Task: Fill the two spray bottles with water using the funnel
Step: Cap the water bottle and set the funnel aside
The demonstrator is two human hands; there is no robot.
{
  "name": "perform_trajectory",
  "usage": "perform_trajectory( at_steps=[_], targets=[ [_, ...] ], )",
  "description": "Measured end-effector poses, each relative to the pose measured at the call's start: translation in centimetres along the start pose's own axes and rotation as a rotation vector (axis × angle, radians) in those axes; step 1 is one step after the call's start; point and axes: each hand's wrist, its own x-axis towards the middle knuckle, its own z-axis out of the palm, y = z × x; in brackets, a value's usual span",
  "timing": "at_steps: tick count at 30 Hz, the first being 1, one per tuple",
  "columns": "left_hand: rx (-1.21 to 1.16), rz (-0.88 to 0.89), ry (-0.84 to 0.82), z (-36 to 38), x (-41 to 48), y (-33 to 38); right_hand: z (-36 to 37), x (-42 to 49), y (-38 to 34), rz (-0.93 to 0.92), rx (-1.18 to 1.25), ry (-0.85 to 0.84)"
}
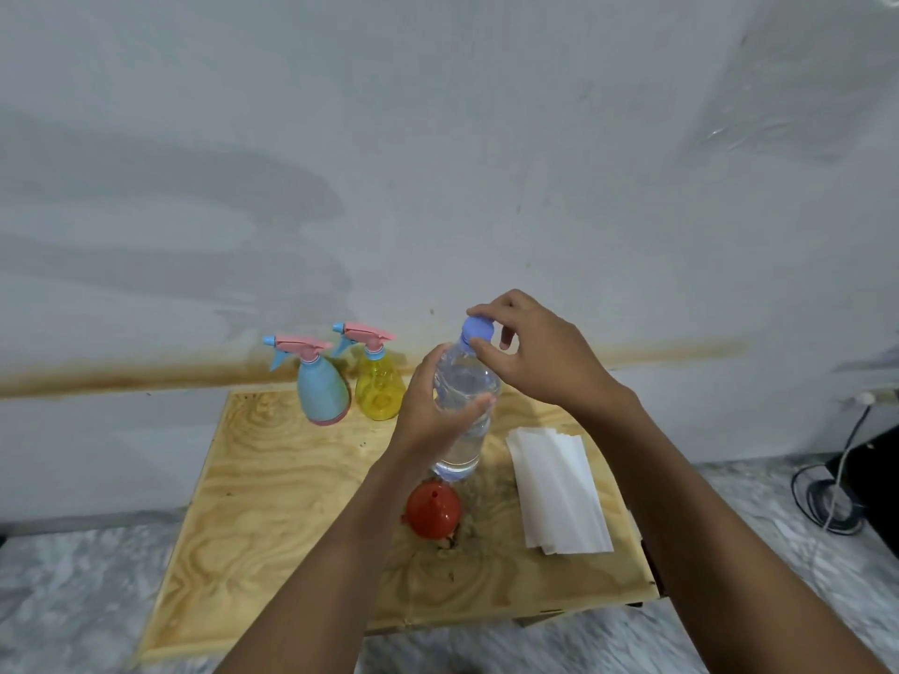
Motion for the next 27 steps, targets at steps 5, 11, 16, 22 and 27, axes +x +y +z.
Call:
perform_trajectory(
  at_steps=[5,11,16,22,27],
  targets=[
    [-0.001,-0.011,0.003,0.1,0.2,-0.2,-0.4,0.4,-0.3,0.015,-0.053,-0.034],
    [-0.002,-0.001,0.008,0.1,0.2,-0.4,-0.7,0.8,-0.8,0.103,-0.134,-0.029],
    [-0.010,0.000,0.002,0.1,0.2,-0.2,-1.5,1.1,-0.8,-0.019,-0.149,-0.125],
    [-0.024,-0.002,-0.007,-0.1,0.3,-0.3,-2.2,1.4,-0.6,-0.124,-0.135,-0.243],
    [-0.024,-0.017,-0.010,0.1,0.3,-0.5,-2.3,1.0,0.0,-0.124,-0.094,-0.238]
  ],
)
